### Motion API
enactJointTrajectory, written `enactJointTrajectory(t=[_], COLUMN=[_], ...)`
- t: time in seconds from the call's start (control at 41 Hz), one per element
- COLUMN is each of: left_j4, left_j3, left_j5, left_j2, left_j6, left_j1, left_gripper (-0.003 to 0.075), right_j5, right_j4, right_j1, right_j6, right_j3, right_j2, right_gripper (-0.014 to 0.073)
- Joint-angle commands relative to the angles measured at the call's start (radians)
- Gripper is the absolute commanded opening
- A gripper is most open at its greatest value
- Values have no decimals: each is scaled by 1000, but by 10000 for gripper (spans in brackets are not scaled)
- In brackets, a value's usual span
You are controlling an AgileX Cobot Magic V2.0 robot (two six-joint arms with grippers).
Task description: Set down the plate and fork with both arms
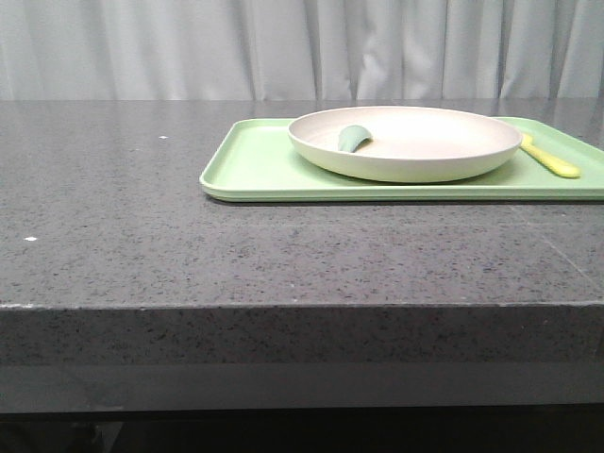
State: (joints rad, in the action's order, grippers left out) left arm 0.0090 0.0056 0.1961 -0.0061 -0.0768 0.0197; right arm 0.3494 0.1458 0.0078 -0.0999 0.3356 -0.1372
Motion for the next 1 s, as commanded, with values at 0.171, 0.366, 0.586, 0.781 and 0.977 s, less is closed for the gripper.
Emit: enactJointTrajectory(t=[0.171,0.366,0.586,0.781,0.977], left_j4=[-9,-9,-9,-9,-9], left_j3=[3,3,3,3,3], left_j5=[-89,-89,-89,-89,-89], left_j2=[-22,-22,-22,-22,-22], left_j6=[0,0,0,0,0], left_j1=[-2,-2,-2,-2,-2], left_gripper=[-18,-18,-18,-18,-18], right_j5=[-92,-181,-209,-216,-195], right_j4=[-56,-89,-89,-87,-87], right_j1=[-1,9,9,9,9], right_j6=[-4,72,72,72,72], right_j3=[6,-104,-274,-362,-360], right_j2=[-6,54,137,167,167], right_gripper=[-114,-114,-114,-114,-114])
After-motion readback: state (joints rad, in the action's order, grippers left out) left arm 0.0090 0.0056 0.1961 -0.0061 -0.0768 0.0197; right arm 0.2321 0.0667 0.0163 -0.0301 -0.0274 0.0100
